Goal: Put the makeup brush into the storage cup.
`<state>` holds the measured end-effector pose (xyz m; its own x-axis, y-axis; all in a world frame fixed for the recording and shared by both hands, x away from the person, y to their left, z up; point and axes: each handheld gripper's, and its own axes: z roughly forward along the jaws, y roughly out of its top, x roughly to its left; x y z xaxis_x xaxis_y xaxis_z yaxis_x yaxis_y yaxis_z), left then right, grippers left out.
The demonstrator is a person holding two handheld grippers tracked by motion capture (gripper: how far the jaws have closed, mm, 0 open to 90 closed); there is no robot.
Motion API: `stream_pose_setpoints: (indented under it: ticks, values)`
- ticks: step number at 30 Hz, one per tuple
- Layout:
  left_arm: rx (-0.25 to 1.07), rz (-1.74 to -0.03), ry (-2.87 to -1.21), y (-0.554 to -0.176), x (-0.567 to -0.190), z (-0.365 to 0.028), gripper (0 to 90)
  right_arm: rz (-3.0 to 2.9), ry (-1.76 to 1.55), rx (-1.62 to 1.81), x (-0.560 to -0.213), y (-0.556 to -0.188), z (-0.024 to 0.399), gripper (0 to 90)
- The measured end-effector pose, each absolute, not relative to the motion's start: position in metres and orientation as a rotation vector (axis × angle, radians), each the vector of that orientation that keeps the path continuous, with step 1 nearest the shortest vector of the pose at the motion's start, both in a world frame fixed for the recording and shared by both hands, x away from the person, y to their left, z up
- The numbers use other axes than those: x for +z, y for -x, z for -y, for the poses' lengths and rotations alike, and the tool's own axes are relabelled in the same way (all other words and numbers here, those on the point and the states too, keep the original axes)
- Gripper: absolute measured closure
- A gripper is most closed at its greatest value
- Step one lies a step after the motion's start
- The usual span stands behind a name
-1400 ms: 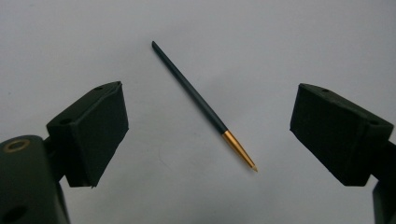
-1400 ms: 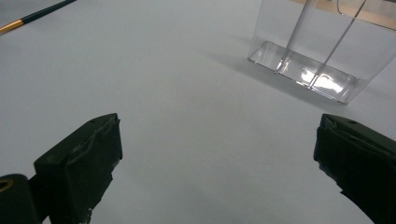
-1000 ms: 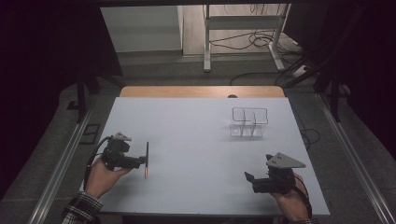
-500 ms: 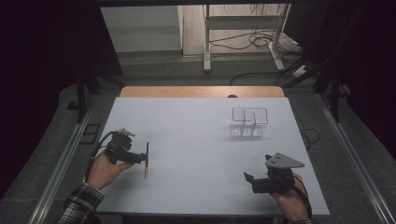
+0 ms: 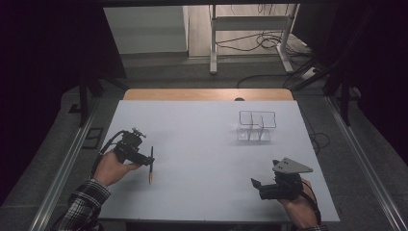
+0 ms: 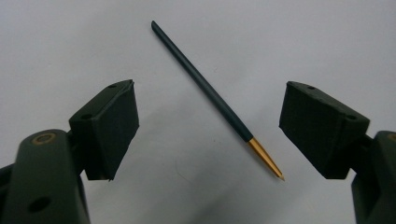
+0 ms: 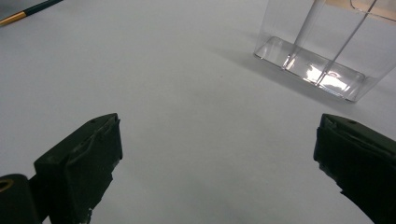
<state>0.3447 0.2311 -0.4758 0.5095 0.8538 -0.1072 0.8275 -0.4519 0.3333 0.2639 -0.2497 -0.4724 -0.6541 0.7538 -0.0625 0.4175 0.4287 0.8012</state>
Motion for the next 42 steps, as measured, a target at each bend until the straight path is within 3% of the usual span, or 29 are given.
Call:
stream_pose_setpoints:
  ticks: [14,42]
  values:
    - [0.035,-1.397,-2.522,-0.361,-0.472,-0.220,31.7,-2.280,-0.996,1.102,-0.473,-0.264,0.249,1.2]
    - [-0.055,-1.493,-2.507,-0.367,-0.499,-0.213,59.9,-2.292,-0.992,1.094,-0.474,-0.264,0.249,1.4]
